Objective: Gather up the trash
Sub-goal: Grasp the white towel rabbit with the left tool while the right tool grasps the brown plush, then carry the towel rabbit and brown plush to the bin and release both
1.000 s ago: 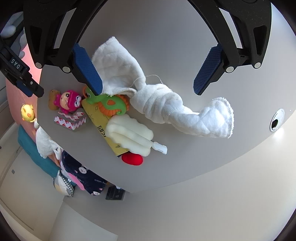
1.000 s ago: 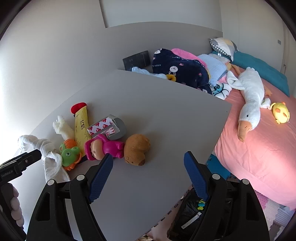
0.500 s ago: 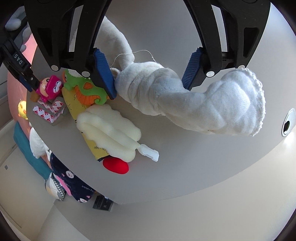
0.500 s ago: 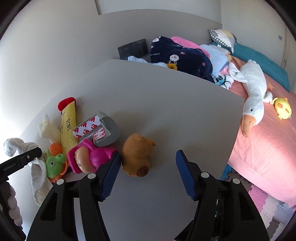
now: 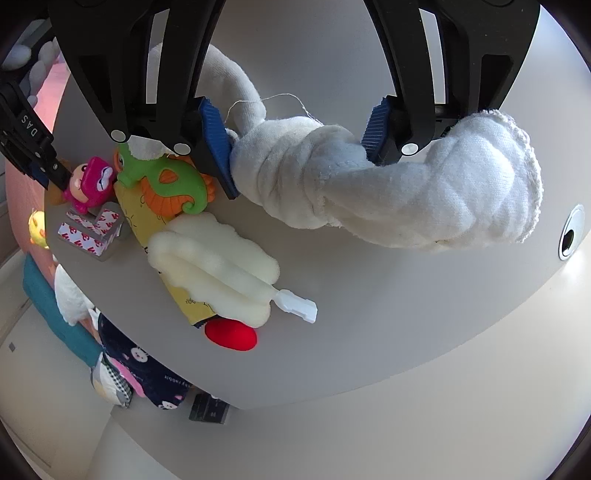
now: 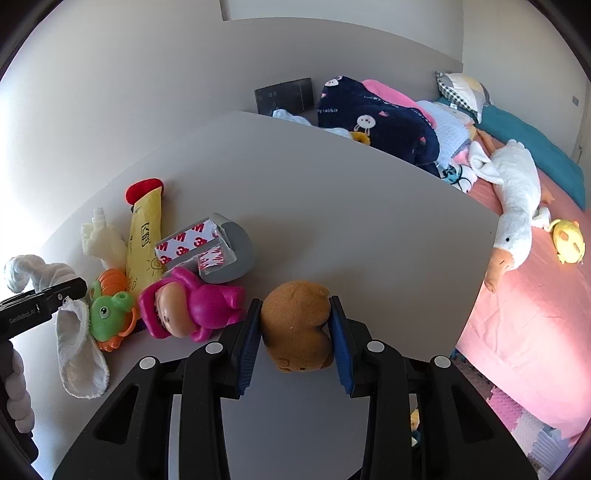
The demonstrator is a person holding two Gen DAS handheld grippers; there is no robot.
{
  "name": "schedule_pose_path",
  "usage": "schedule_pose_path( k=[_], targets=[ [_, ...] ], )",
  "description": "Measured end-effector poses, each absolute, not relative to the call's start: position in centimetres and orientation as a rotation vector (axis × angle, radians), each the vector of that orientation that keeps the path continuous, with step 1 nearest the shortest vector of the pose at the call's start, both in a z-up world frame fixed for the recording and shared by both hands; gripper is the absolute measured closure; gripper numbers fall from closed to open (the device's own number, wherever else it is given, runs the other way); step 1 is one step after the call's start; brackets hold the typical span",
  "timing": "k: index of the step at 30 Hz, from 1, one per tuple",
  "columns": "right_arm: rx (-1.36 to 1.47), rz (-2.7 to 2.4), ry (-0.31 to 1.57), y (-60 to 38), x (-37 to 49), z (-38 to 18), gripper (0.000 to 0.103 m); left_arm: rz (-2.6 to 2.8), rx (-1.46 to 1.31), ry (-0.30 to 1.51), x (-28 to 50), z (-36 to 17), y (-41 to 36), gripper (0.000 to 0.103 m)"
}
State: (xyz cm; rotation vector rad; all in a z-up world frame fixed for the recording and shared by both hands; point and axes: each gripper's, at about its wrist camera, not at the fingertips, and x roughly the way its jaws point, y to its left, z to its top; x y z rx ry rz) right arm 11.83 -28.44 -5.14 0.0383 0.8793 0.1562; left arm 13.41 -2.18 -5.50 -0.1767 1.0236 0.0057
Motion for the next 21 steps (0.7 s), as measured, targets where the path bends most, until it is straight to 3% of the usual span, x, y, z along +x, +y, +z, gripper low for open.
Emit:
schedule_pose_path(
  k=[21],
  targets=[
    [0.108,0.161,0.822,-31.8,5.9,-2.0,0.066,-0.107,-0.112,0.934,8.0,-0.1,-6.1,0.044]
  ],
)
